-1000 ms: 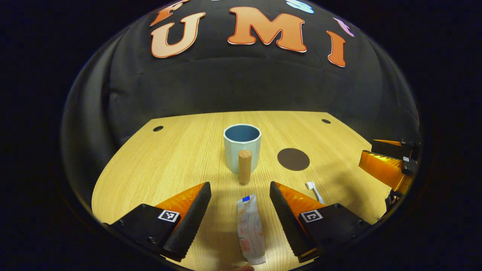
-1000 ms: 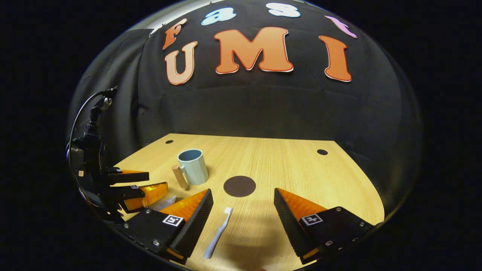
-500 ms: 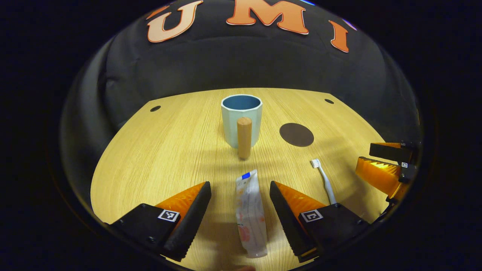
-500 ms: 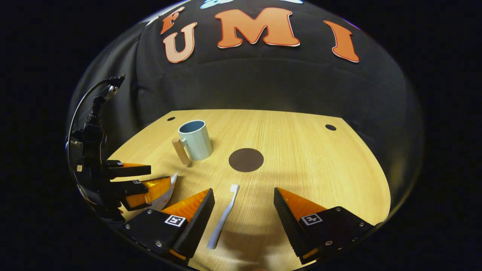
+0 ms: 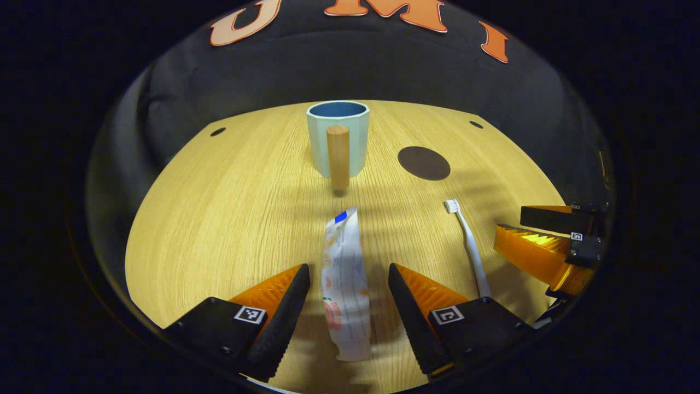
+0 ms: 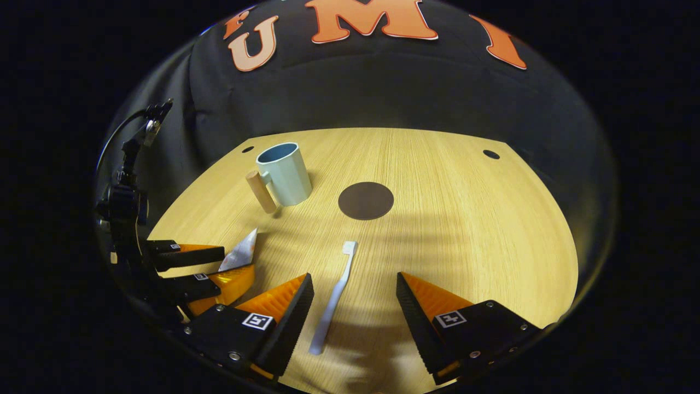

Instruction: Put the toothbrush and toothpaste on the desktop into the cup, then pick up the cup and place it on the coaster on the desktop.

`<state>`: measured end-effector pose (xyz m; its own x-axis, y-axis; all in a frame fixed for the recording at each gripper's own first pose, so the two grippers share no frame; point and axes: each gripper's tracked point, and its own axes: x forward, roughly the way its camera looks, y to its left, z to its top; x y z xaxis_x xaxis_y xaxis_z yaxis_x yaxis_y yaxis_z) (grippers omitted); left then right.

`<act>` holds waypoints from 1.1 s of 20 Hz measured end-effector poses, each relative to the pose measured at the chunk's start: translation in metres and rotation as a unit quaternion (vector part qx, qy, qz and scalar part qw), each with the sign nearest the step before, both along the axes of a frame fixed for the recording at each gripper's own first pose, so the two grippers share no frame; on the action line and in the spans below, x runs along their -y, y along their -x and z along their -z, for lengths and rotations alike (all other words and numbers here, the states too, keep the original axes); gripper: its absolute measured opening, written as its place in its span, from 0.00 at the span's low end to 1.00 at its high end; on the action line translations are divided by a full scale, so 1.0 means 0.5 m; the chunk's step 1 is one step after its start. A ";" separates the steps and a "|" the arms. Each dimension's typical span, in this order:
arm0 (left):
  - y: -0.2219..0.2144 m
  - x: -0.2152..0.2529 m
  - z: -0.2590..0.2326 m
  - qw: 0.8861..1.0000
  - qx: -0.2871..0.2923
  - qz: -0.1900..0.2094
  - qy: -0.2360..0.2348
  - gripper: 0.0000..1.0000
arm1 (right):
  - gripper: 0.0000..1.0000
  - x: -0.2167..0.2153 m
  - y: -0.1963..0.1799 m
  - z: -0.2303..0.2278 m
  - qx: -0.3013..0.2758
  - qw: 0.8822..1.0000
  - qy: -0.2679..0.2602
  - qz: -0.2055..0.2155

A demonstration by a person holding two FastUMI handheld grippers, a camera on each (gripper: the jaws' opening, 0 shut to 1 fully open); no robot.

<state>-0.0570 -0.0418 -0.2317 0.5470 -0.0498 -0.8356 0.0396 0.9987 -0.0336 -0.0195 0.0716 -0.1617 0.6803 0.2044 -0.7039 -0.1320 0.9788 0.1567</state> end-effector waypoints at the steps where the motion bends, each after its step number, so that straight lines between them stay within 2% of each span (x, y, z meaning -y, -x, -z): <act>1: 0.006 0.000 0.009 1.000 -0.009 -0.002 0.002 0.96 | 0.92 0.002 0.002 -0.003 -0.003 1.000 -0.001 0.000; 2: 0.009 -0.003 0.013 1.000 -0.017 -0.011 0.005 0.96 | 0.92 0.001 0.002 -0.004 -0.004 1.000 -0.002 0.000; 4: -0.003 -0.010 0.028 0.999 -0.018 -0.027 -0.003 0.65 | 0.92 -0.001 0.003 0.004 -0.009 1.000 -0.003 0.002; 5: 0.003 -0.009 0.018 0.999 -0.022 -0.026 -0.004 0.61 | 0.92 -0.001 0.004 0.007 -0.011 1.000 -0.003 0.002; 8: -0.012 -0.014 0.009 0.999 -0.023 -0.026 -0.008 0.63 | 0.91 -0.007 0.003 0.016 -0.019 1.000 -0.002 0.000; 9: -0.004 -0.013 0.026 0.999 -0.019 -0.025 -0.008 0.55 | 0.91 -0.008 0.005 0.018 -0.022 1.000 -0.002 -0.002; 13: -0.004 -0.012 0.018 0.999 -0.008 -0.031 -0.001 0.56 | 0.90 -0.012 0.007 0.027 -0.029 1.000 0.002 -0.007; 14: -0.006 -0.013 0.018 1.000 -0.005 -0.025 0.000 0.51 | 0.90 -0.016 0.006 0.030 -0.033 0.999 0.001 -0.008; 15: -0.006 -0.020 0.023 0.999 -0.005 -0.038 0.005 0.50 | 0.90 -0.018 0.008 0.034 -0.034 0.999 0.001 -0.009; 16: -0.018 -0.013 0.042 0.999 -0.003 -0.032 0.008 0.39 | 0.90 -0.019 0.009 0.038 -0.037 0.999 0.002 -0.009; 17: -0.004 -0.018 0.016 1.000 -0.001 -0.029 0.011 0.27 | 0.90 -0.021 0.010 0.041 -0.038 0.999 0.003 -0.009; 20: -0.008 -0.016 0.015 1.000 0.006 -0.023 0.019 0.21 | 0.90 -0.035 0.010 0.052 -0.047 0.999 0.007 -0.019; 22: -0.009 -0.017 0.013 0.999 0.011 -0.025 0.024 0.21 | 0.90 -0.045 0.011 0.061 -0.056 0.998 0.007 -0.023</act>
<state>-0.0525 -0.0332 -0.2381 0.5681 -0.0609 -0.8207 -0.0099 0.9967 -0.0808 -0.0249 0.0940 -0.1921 0.5868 0.2235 -0.7783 -0.1593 0.9742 0.1597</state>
